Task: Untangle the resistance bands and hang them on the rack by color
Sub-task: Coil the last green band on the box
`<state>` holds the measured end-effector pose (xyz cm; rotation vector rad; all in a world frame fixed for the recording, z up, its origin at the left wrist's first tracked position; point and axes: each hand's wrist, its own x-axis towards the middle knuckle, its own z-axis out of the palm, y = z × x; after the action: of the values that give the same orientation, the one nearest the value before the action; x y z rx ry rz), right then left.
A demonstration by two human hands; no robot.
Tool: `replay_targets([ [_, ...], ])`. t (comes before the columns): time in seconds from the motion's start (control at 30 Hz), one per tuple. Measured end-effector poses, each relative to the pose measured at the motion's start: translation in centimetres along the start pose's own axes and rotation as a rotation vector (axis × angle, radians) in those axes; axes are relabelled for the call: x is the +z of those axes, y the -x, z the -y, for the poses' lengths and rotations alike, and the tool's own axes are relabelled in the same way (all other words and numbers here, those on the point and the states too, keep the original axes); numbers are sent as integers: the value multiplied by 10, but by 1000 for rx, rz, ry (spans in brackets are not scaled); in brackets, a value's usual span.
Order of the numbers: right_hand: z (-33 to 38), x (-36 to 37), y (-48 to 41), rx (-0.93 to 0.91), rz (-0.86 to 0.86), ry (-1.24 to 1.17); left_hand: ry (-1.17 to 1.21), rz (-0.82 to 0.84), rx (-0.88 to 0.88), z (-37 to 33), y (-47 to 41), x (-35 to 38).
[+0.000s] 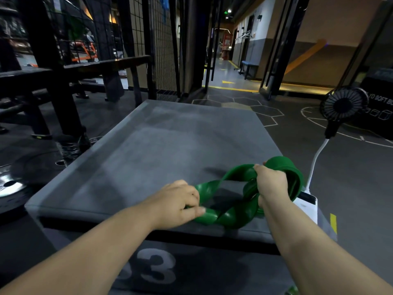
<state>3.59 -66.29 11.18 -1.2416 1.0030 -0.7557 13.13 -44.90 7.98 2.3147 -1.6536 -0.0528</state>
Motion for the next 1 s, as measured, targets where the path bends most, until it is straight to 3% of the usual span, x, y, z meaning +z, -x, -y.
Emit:
replay_targets([
  [0.17, 2, -4, -2, 2, -13, -27, -91, -118, -251, -19, -12, -1],
  [0.33, 3, -5, -3, -7, -25, -65, -166, -82, -466, -21, -12, -2],
  [0.8, 26, -2, 37, -61, 238, -351, -50, 2, -609, -18, -19, 0],
  [1.0, 31, -5, 44, -91, 324, -382, -111, -132, -552, -21, -23, 10],
])
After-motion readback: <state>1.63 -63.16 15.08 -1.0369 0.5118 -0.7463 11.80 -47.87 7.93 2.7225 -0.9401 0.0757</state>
